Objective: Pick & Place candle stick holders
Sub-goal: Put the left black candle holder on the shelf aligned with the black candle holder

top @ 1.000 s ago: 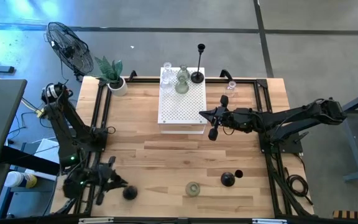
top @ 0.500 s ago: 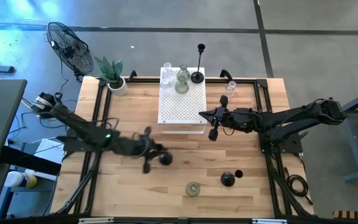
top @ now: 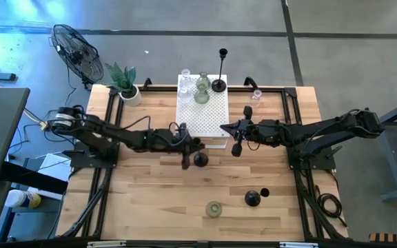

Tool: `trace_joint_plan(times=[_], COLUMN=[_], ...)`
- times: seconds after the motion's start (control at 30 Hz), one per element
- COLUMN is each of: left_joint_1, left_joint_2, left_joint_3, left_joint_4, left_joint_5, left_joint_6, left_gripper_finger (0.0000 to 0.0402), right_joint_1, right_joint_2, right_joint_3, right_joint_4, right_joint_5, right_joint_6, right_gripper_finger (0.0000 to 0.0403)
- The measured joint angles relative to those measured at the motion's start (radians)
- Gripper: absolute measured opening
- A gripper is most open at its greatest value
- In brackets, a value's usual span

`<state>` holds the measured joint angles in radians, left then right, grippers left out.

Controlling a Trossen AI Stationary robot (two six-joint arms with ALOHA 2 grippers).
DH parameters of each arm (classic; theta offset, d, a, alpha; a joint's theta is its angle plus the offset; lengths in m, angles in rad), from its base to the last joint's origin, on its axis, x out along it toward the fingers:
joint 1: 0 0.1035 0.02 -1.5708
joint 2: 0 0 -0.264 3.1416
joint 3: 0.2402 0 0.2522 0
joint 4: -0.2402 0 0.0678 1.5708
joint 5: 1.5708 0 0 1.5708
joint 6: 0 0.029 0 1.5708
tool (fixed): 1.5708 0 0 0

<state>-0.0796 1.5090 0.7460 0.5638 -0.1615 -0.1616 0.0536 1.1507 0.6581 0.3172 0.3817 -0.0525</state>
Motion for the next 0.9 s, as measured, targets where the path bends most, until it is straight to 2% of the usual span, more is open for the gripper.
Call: trace_joint_plan(times=[0.2,0.57,0.67,0.77,0.9], left_joint_1=[0.03,0.027,0.028,0.027,0.014], left_joint_2=[0.001,-0.027,-0.098,-0.207,-0.355], left_joint_3=[0.0,0.0,0.0,0.0,-0.007], left_joint_4=[-0.007,-0.029,-0.093,-0.24,-0.429], left_joint_5=[0.071,0.156,0.186,0.252,0.234], left_joint_6=[0.001,0.064,0.094,0.112,0.131], left_gripper_finger=[0.0029,0.0161,0.0184,0.0191,0.0189], right_joint_1=[0.0,0.0,0.0,0.0,0.0], right_joint_2=[0.0,0.0,0.0,0.0,0.0], right_joint_3=[0.0,0.0,0.0,0.0,0.0], right_joint_4=[-0.007,-0.006,-0.007,-0.007,-0.025], right_joint_5=[0.0,0.0,0.001,0.005,0.001], right_joint_6=[0.0,0.0,0.0,0.0,0.026], right_gripper_finger=[0.0,0.0,0.0,0.0,0.0])
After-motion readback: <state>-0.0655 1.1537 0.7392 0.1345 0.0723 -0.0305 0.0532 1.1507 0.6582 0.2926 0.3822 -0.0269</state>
